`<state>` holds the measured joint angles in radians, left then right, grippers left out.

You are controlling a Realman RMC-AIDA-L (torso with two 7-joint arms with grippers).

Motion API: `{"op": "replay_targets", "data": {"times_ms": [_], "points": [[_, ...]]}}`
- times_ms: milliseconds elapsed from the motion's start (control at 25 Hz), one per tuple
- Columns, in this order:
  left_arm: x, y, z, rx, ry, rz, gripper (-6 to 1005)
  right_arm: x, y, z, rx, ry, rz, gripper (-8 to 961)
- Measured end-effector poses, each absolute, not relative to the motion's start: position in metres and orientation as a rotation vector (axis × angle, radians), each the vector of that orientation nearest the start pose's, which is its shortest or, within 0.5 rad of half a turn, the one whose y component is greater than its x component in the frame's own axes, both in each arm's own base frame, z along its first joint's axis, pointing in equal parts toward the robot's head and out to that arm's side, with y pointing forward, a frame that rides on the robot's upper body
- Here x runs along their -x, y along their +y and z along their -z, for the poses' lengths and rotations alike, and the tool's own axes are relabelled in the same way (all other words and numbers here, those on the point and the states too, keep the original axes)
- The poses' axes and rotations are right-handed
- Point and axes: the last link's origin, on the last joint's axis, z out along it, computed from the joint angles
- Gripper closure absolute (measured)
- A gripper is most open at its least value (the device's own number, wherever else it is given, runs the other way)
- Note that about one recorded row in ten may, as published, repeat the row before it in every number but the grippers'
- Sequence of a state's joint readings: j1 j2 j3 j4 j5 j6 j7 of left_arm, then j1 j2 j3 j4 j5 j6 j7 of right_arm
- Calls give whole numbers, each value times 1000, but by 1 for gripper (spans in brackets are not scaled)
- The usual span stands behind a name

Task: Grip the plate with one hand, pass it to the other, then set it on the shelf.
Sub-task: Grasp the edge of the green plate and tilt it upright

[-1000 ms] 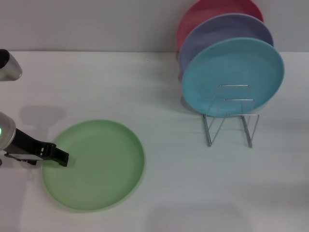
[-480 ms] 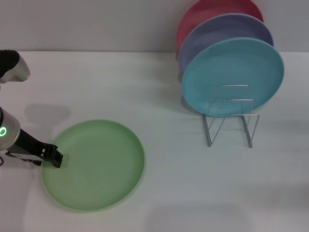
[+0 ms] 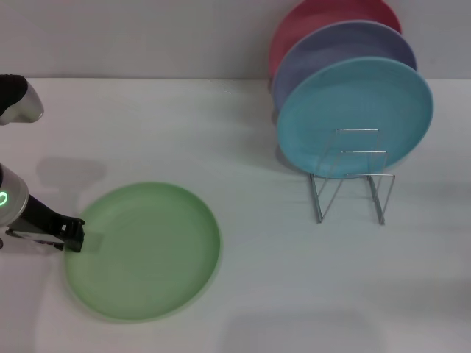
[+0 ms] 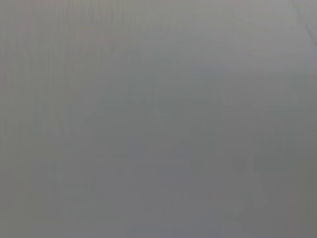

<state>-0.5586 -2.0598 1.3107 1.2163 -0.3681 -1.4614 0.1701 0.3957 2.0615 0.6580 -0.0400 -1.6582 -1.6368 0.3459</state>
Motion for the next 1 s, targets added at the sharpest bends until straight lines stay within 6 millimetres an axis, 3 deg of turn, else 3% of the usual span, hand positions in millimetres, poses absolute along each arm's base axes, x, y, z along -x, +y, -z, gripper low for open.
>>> {"op": "replay_targets", "data": {"times_ms": [400, 600, 1000], "points": [[249, 361, -19, 2050, -1486, -481, 822, -364, 278, -99, 1024, 361, -911, 269], [249, 361, -18, 2052, -1487, -487, 816, -364, 278, -99, 1023, 365, -917, 268], [248, 361, -17, 2068, -1491, -476, 916, -367, 275, -101, 1018, 384, -942, 268]]}}
